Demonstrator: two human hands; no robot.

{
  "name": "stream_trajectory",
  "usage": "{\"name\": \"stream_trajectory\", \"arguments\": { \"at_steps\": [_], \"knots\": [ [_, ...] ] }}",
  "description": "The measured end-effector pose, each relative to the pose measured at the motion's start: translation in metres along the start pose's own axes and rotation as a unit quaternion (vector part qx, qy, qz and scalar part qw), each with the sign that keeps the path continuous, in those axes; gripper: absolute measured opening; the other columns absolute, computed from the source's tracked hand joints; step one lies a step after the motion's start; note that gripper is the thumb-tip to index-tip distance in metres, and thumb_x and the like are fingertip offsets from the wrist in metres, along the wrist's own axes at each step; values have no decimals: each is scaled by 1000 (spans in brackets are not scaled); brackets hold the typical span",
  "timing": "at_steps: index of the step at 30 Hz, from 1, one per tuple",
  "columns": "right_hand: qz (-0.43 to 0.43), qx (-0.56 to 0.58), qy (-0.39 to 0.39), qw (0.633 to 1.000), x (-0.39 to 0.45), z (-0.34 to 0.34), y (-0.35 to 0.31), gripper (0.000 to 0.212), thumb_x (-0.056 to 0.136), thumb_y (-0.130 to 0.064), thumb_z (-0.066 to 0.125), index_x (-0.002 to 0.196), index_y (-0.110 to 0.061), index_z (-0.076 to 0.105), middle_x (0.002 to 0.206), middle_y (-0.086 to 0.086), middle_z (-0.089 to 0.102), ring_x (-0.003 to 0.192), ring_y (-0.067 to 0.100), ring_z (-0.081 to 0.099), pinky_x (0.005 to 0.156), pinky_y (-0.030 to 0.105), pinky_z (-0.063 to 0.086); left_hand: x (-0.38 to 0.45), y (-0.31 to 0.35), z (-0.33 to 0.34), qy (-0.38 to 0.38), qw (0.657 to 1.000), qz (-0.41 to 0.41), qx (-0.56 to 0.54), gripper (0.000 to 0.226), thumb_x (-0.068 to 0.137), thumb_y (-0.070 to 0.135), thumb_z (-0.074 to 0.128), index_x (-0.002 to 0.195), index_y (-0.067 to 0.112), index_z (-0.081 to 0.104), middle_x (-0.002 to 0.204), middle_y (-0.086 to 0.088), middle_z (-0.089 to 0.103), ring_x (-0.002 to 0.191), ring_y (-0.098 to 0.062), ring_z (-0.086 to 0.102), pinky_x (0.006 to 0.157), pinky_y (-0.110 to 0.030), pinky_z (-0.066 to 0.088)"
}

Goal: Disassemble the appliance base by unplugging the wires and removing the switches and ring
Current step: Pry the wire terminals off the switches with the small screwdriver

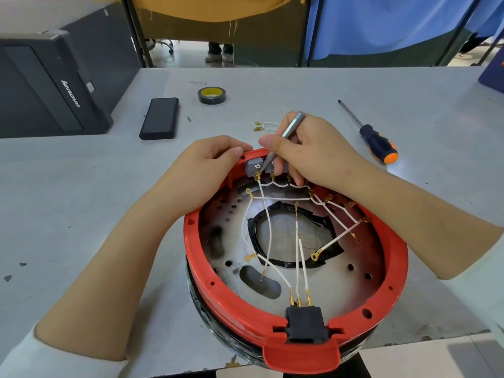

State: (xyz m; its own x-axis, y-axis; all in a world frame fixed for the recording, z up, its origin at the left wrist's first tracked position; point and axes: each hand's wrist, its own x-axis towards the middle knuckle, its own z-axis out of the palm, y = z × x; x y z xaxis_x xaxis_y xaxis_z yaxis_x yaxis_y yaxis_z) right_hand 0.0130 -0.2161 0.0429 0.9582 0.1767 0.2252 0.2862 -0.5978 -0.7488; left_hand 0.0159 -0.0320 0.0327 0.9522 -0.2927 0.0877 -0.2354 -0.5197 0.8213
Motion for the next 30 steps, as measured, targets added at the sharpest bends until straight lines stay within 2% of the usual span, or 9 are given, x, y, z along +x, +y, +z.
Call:
{"name": "stream_trajectory", "arguments": {
  "at_steps": [4,7,11,15,19,21,24,27,30],
  "knots": [
    [-5,68,28,997,-1,-2,2,25,96,-31,54,77,-17,47,60,7,66,33,12,48,41,19,40,0,0,-1,-1,1000,2,2,26,99,28,43,106,34,67,99,21,66,92,6,59,76,-10,41],
    [-10,56,16,998,-1,0,3,23,96,-33,55,78,-21,46,61,6,66,34,13,48,40,19,40,1,-1,-1,-1,1000,6,8,25,99,29,43,104,37,66,97,23,65,90,10,57,70,-2,39],
    [-1,50,2,999,3,-1,4,26,96,-33,54,77,-19,45,59,3,67,34,15,50,42,14,39,2,-1,-1,-1,1000,7,14,25,99,28,43,104,37,66,96,24,64,89,12,56,66,0,37],
    [20,64,-21,998,8,-3,3,33,97,-31,53,69,-14,49,57,6,67,33,16,53,41,6,36,2,-1,-1,2,1000,7,9,25,99,27,43,106,34,66,99,23,64,92,12,55,65,6,35],
    [54,61,-43,996,13,-6,1,41,98,-33,51,64,-10,57,55,6,67,33,14,53,34,7,31,2,-1,0,1,1000,4,1,25,99,26,44,106,33,67,99,22,65,90,16,55,66,6,35],
    [65,30,-45,996,15,-5,0,46,98,-38,48,65,-8,60,60,13,68,33,12,52,38,10,34,2,-1,0,2,1000,2,-2,25,98,27,45,106,33,67,99,22,66,89,15,56,66,6,36],
    [34,-37,-11,999,12,2,-1,45,98,-41,46,72,-6,61,59,13,68,32,10,50,53,18,39,2,-1,0,4,1000,1,-5,25,98,27,45,106,33,67,98,21,66,87,15,57,64,5,36],
    [3,32,42,999,6,1,-2,33,98,-34,49,72,-14,48,49,2,61,29,12,46,43,14,38,2,-1,0,4,1000,4,0,25,99,27,44,105,34,67,97,22,66,86,15,56,63,6,35],
    [-3,106,70,992,5,-4,0,31,99,-29,49,72,-16,43,48,1,55,29,11,42,35,16,33,2,-1,-1,4,1000,3,1,26,99,27,44,105,34,68,97,22,66,86,14,56,63,6,35]
  ]
}}
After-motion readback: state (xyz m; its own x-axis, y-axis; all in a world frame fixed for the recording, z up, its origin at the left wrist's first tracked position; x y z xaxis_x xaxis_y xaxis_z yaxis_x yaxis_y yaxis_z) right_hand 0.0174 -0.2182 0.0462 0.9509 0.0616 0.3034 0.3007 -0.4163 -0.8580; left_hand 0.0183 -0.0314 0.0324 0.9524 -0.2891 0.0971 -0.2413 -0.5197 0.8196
